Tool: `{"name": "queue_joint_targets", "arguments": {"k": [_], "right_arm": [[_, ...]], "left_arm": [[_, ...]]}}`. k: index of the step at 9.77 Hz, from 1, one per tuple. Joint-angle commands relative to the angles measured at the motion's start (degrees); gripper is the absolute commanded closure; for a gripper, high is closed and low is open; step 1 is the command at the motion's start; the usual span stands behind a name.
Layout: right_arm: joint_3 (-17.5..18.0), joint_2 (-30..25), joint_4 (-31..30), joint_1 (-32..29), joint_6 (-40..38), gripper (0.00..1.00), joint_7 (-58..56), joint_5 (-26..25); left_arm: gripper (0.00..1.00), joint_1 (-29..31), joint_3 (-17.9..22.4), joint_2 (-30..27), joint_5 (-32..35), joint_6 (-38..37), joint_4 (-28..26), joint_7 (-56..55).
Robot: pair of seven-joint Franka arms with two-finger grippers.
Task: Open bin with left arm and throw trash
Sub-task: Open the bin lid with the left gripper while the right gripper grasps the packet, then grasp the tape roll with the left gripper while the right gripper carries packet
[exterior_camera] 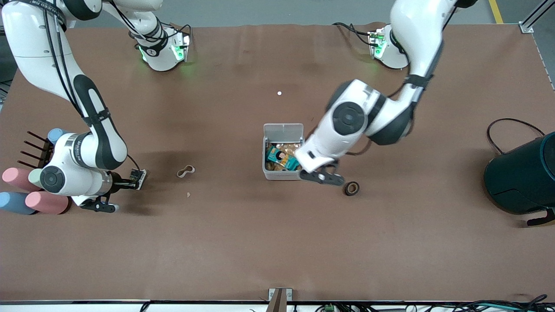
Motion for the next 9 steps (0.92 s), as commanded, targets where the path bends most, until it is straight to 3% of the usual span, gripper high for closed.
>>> {"name": "queue_joint_targets", "arguments": {"k": [1, 3, 6, 9], "right_arm": [[0.5, -0.1, 0.0, -0.2, -0.2, 1.00, 0.7, -0.5], [1.1, -3.0, 2.4, 0.1, -2.7, 1.00, 3.9, 0.2], [4.6, -4.3, 17.1, 4.0, -21.9, 1.00, 13.3, 3.1], [7.9, -4.6, 22.6, 9.9, -23.5, 1.00, 21.0, 7.4]], "left_arm": [[0.02, 4.5, -0.3, 3.4, 4.2, 0.7, -0.6, 9.5], [0.00, 5.1, -0.3, 7.2, 9.4, 4.1, -1.0, 9.8], [0.00, 6.3, -0.2, 9.4, 9.5, 10.8, -5.7, 9.4], [0.00, 7.9, -0.1, 9.3, 9.7, 18.8, -11.9, 9.3]]}}
